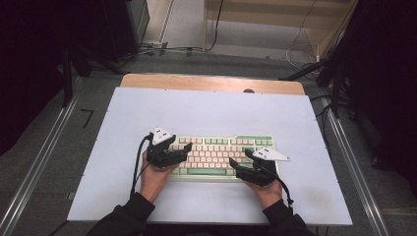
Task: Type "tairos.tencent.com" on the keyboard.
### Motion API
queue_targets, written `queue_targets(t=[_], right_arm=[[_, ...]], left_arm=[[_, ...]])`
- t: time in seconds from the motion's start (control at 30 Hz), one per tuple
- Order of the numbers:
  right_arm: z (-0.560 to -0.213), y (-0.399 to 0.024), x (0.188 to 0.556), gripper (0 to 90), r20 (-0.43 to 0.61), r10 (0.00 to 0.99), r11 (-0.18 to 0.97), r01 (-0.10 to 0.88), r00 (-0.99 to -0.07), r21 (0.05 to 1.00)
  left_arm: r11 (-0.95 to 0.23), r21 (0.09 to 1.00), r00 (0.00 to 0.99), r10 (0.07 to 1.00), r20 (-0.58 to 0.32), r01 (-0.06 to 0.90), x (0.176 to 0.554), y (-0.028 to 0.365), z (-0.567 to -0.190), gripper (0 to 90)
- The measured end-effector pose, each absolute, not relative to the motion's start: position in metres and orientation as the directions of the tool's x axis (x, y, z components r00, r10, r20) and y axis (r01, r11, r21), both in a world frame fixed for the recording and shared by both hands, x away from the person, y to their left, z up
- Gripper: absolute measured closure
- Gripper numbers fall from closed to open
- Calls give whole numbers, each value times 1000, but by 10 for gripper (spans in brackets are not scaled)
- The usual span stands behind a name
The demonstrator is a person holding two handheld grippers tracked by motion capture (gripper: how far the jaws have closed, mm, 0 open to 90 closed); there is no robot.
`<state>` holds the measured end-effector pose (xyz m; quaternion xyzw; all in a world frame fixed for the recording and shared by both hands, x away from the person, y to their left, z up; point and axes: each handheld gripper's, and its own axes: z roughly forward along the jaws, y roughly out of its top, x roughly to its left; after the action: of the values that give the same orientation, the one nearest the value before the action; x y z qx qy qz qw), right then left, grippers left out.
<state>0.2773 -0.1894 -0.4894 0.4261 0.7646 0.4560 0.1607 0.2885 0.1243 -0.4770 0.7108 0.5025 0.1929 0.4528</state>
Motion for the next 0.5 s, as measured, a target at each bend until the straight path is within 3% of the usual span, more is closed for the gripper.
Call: queue_targets(t=[0.23,0.4,0.5], right_arm=[[-489,-189,277,320,142,793,223,499,-592,838],[-487,-187,275,476,138,784,226,484,-606,845],[-487,-184,275,658,135,779,230,479,-613,847]], left_arm=[[-67,840,402,897,-186,538,288,130,-479,307],[-39,848,384,902,-198,528,286,136,-480,310],[-28,843,372,905,-207,537,288,138,-482,309]])
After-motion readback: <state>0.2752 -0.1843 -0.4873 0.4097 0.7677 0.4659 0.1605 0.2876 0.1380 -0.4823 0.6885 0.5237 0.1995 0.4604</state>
